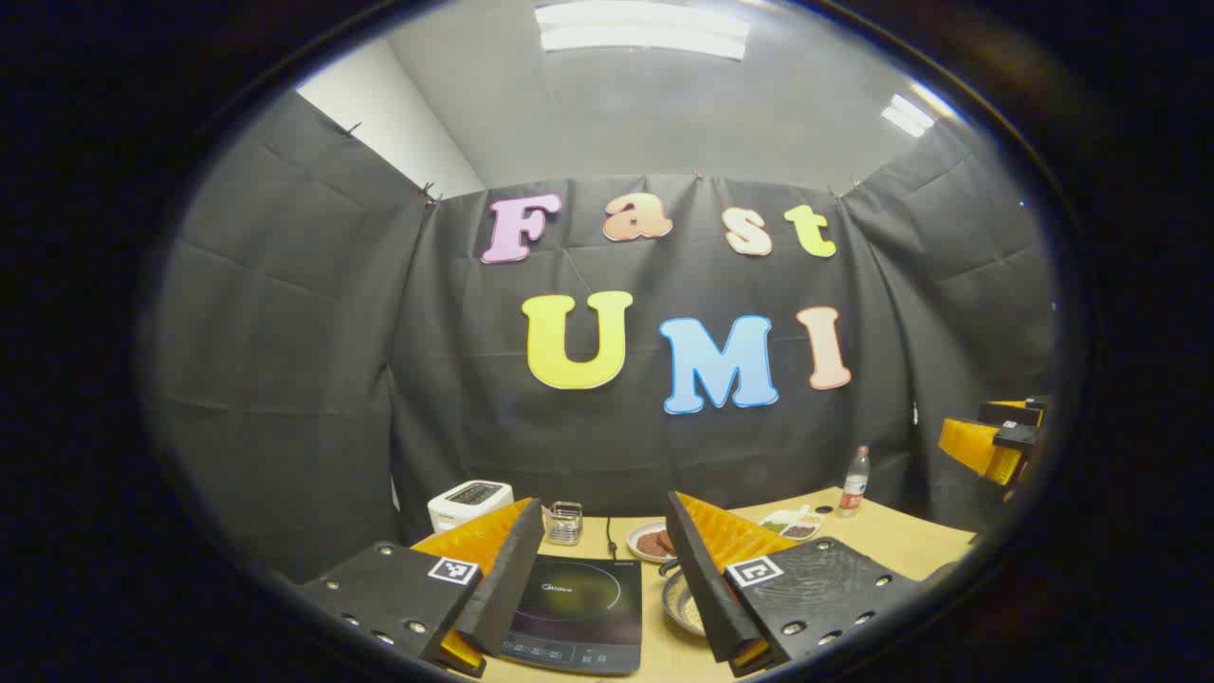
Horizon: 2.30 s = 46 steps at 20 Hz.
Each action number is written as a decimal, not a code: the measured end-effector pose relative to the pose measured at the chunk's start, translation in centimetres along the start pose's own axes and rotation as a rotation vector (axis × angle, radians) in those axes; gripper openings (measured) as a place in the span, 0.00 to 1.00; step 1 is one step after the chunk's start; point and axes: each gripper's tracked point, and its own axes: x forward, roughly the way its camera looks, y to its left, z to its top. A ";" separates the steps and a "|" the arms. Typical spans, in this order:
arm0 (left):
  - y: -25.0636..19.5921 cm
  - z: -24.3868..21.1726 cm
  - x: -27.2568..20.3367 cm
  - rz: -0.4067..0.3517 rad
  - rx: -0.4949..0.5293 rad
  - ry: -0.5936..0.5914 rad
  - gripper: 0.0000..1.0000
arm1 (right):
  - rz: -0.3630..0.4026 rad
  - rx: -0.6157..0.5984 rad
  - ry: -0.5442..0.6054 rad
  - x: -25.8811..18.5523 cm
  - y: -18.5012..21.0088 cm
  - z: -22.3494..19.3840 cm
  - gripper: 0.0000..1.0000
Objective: First push the handle of the pot to place it horizontally, then grasp the pot with both hands and set it on the induction cooktop.
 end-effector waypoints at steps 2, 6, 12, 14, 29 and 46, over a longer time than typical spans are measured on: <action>0.1 -0.2 -0.1 0.000 0.013 0.009 0.76 | 0.007 -0.002 -0.014 -0.3 0.2 0.3 0.97; 0.5 -0.4 -0.5 0.006 0.010 0.015 0.76 | 0.008 -0.005 -0.023 -0.5 0.4 0.6 0.97; 1.1 0.4 -0.7 0.018 0.029 -0.001 0.76 | 0.008 -0.009 -0.039 -0.6 0.5 1.0 0.97; 1.0 0.8 -0.8 0.015 0.045 -0.010 0.77 | 0.007 -0.005 -0.044 -0.6 0.5 1.0 0.96; 0.9 1.0 0.1 0.004 0.060 -0.018 0.77 | 0.022 -0.029 -0.020 0.6 1.2 0.4 0.69; 5.1 0.3 0.2 -0.002 0.034 -0.033 0.77 | 0.116 -0.009 0.160 0.3 6.2 -4.7 0.02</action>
